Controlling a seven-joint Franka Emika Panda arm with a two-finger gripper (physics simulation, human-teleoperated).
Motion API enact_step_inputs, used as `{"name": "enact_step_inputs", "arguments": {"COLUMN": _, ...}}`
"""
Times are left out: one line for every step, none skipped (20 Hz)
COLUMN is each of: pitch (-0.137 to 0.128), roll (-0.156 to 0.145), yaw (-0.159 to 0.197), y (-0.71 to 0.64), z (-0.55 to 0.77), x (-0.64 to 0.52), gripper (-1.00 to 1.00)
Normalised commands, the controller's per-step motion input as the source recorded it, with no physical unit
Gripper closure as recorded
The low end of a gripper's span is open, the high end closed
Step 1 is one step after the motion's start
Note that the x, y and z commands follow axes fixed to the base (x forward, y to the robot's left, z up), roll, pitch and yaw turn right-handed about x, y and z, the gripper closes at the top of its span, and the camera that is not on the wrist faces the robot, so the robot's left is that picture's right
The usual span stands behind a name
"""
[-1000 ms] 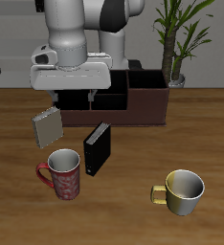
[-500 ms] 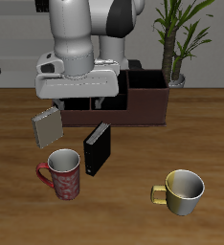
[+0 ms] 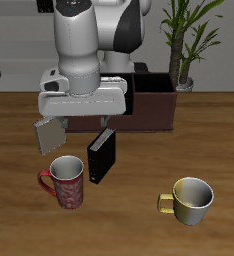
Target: Place the red mug into the back desk caddy's right compartment
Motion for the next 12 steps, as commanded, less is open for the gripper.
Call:
{"name": "enact_step_inputs", "arguments": {"pitch": 0.0, "roll": -0.014, "yaw": 0.002, "y": -0.03, "z": -0.09, "x": 0.07, "gripper": -1.0}}
{"name": "enact_step_inputs", "arguments": {"pitch": -0.019, "roll": -0.045, "yaw": 0.028, "y": -0.11, "z": -0.17, "x": 0.12, "gripper": -1.0}}
{"name": "enact_step_inputs", "arguments": {"pitch": 0.014, "roll": -0.036, "yaw": -0.006, "y": -0.07, "z": -0.16, "x": 0.09, "gripper": -1.0}}
{"name": "enact_step_inputs", "arguments": {"pitch": 0.012, "roll": -0.004, "yaw": -0.054, "y": -0.01, "z": -0.22, "x": 0.08, "gripper": -1.0}}
{"name": "enact_step_inputs", "arguments": {"pitch": 0.033, "roll": -0.005, "yaw": 0.031, "y": -0.02, "z": -0.26, "x": 0.1, "gripper": -1.0}}
{"name": "enact_step_inputs", "arguments": {"pitch": 0.02, "roll": -0.037, "yaw": -0.031, "y": -0.02, "z": -0.17, "x": 0.08, "gripper": -1.0}}
{"name": "enact_step_inputs", "arguments": {"pitch": 0.029, "roll": 0.02, "yaw": 0.008, "y": 0.06, "z": -0.23, "x": 0.08, "gripper": -1.0}}
{"name": "enact_step_inputs", "arguments": {"pitch": 0.0, "roll": 0.0, "yaw": 0.0, "y": 0.16, "z": 0.01, "x": -0.06, "gripper": -1.0}}
{"name": "enact_step_inputs", "arguments": {"pitch": 0.036, "roll": -0.044, "yaw": -0.04, "y": -0.08, "z": -0.5, "x": 0.21, "gripper": -1.0}}
{"name": "enact_step_inputs", "arguments": {"pitch": 0.0, "roll": 0.0, "yaw": 0.0, "y": 0.07, "z": 0.0, "x": -0.03, "gripper": -1.0}}
{"name": "enact_step_inputs", "arguments": {"pitch": 0.018, "roll": 0.016, "yaw": -0.068, "y": 0.11, "z": -0.28, "x": 0.07, "gripper": -1.0}}
{"name": "enact_step_inputs", "arguments": {"pitch": 0.042, "roll": 0.015, "yaw": 0.016, "y": 0.23, "z": -0.38, "x": 0.09, "gripper": -1.0}}
